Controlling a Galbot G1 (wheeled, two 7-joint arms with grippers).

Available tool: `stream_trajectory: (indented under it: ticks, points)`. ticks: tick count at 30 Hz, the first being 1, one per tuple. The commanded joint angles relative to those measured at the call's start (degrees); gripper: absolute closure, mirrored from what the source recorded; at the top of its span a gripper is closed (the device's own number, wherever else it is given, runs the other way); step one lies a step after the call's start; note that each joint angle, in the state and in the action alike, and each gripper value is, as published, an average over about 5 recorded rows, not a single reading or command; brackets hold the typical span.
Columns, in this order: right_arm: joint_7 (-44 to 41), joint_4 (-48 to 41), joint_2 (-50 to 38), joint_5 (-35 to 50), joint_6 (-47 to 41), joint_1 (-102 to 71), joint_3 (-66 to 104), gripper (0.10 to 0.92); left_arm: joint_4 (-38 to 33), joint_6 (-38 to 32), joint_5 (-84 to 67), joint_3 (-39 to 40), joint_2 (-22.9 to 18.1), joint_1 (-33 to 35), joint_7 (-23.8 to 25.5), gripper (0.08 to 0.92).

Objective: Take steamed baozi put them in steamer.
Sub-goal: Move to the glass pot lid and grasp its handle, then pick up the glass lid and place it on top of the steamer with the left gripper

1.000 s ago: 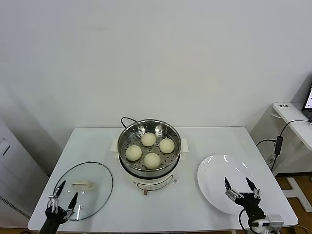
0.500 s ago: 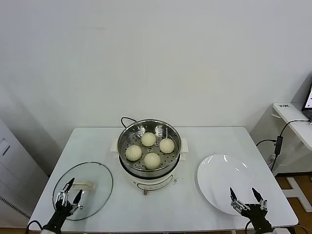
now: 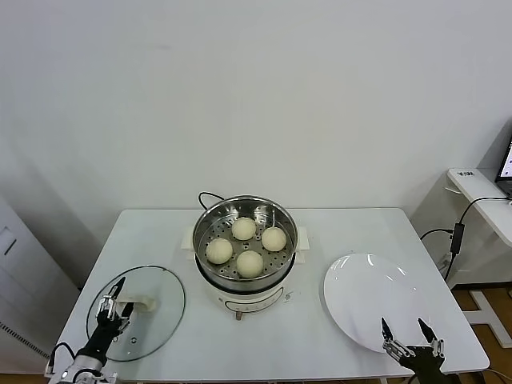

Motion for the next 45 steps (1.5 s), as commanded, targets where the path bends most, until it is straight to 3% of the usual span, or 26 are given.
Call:
stream_trajectory:
  ticks: [1, 13, 23, 33, 39, 45]
  points:
    - [-0.33, 0.01, 0.38, -0.16, 0.38, -0.77, 0.36, 0.203, 1.62, 1.32, 1.05, 0.56, -0.44, -1.83, 0.9, 0.274]
    - [-0.62, -0.15, 0.68, -0.22, 0.94, -0.98, 0.14, 0.203, 3.88, 0.79, 2.22, 0.59, 0.44, -3.4, 0.32, 0.621]
    - [-0.84, -0.42, 0.93, -0.55, 1.65, -0.85, 0.05, 0.203, 2.54, 0.6, 5.26, 0.4, -0.27, -3.03, -4.91, 0.887]
    - [-0.68, -0.16, -0.02, -0.81, 1.31, 0.24, -0.67, 0.203, -5.96, 3.66, 2.36, 0.45, 0.89, 0.86, -4.56, 0.903]
    - [-0.65, 0.39, -0.43, -1.51, 1.09, 0.7, -1.17, 0.203, -15.09, 9.8, -4.82, 2.22, 3.88, 2.92, 2.57, 0.903]
    - [-0.72, 0.99, -0.51, -1.72, 0.95, 0.79, -1.17, 0.203, -23.61, 21.9, -15.46, 4.25, 9.88, 4.22, 11.7, 0.903]
